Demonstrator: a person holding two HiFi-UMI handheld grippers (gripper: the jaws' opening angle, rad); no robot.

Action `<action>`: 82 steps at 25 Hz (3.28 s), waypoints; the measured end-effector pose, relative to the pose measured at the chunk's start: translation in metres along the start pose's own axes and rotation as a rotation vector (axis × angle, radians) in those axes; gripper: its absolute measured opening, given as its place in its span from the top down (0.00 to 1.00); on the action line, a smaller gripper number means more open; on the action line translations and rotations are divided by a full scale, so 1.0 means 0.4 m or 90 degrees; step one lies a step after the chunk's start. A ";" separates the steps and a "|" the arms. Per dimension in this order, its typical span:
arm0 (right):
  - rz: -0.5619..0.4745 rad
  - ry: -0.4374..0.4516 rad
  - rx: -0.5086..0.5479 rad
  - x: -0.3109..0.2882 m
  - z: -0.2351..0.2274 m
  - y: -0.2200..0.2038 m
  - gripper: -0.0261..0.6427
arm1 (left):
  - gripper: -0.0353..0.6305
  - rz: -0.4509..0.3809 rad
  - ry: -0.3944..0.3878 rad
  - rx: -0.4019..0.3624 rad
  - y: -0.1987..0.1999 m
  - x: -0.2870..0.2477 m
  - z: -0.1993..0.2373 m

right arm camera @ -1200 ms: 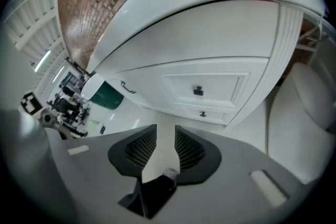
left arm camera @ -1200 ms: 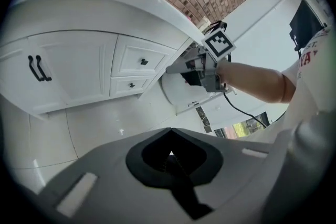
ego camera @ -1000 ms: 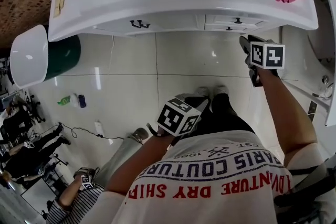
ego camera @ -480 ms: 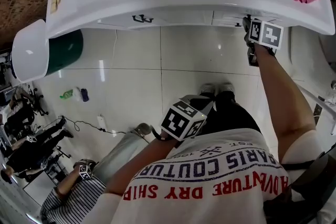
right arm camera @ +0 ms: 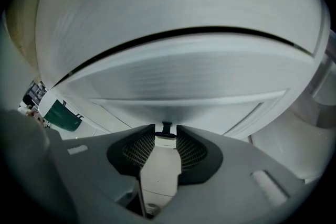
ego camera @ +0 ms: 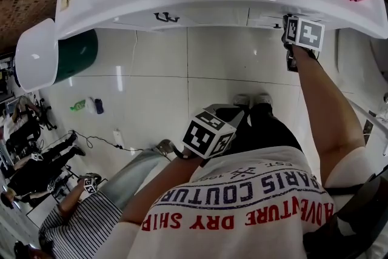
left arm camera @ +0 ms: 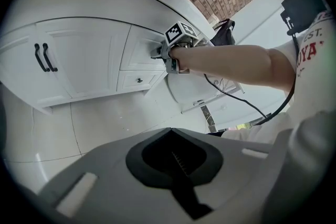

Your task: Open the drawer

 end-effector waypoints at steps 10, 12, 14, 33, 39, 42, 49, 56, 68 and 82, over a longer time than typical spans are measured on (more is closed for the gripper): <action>0.014 0.006 0.021 0.018 0.002 -0.032 0.77 | 0.95 0.012 -0.008 -0.012 -0.016 -0.017 -0.030; 0.018 0.007 0.023 0.031 0.004 -0.052 0.77 | 0.95 0.006 -0.006 -0.014 -0.004 -0.007 -0.031; 0.021 0.007 0.025 0.042 0.003 -0.075 0.77 | 0.95 -0.003 -0.003 -0.014 0.006 0.001 -0.031; 0.088 0.017 0.047 0.144 -0.008 -0.290 0.77 | 0.95 0.006 -0.011 -0.006 0.003 0.008 -0.088; 0.101 0.018 0.050 0.165 -0.012 -0.334 0.77 | 0.95 -0.001 -0.014 -0.004 0.005 0.003 -0.099; 0.103 0.020 0.054 0.170 -0.008 -0.353 0.77 | 0.95 -0.001 -0.012 -0.007 0.002 0.001 -0.097; 0.094 0.017 0.062 0.172 -0.013 -0.362 0.77 | 0.95 -0.006 -0.011 -0.001 -0.010 -0.006 -0.099; 0.131 0.035 0.067 0.168 -0.009 -0.351 0.74 | 0.95 -0.014 -0.019 0.001 -0.010 -0.003 -0.098; 0.280 0.178 0.151 0.382 0.039 -0.430 0.93 | 0.95 -0.035 -0.072 -0.006 0.035 0.056 -0.056; 0.235 0.290 0.091 0.622 0.214 -0.355 0.95 | 0.95 -0.053 -0.085 -0.039 0.094 0.170 -0.071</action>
Point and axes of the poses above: the fingertips, and each gripper's own axes: x backward along the fingers, z to its left, y out of its top, the point moved 6 cm from there along x, backward along the fingers, and after that the axes turned 7 degrees about -x, right-handed, at the moved point
